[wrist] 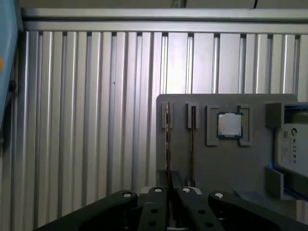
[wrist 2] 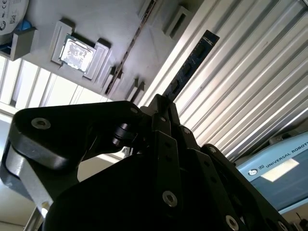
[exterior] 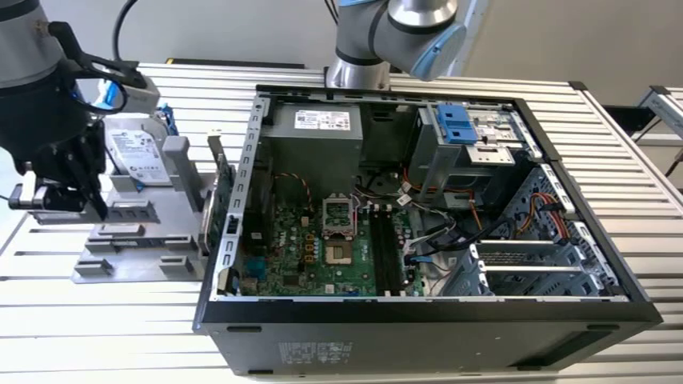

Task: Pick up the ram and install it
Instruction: 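Pick up the ram and move it above insertion slot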

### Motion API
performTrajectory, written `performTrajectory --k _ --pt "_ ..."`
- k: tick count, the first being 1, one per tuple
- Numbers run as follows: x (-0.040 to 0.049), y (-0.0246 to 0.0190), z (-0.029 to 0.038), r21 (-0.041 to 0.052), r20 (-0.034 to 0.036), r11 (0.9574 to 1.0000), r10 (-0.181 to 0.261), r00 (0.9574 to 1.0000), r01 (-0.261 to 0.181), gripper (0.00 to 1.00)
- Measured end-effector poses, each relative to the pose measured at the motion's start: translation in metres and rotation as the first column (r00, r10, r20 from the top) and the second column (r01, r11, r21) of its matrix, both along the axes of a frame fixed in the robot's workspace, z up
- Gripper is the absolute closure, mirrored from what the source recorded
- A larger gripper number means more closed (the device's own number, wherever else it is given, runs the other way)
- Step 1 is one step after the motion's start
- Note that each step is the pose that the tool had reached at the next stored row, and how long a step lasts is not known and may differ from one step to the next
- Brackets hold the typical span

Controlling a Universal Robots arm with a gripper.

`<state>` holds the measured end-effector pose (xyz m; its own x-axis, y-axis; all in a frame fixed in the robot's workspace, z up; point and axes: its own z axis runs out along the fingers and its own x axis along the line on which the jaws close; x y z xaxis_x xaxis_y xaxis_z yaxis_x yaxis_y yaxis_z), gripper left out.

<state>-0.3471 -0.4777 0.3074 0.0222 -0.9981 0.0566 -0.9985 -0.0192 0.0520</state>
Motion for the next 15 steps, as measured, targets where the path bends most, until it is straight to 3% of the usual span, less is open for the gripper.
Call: performTrajectory --k 15 --pt "0.0000 0.0000 0.0126 0.0000 0.0000 1.0000 0.000 1.0000 0.000 1.00"
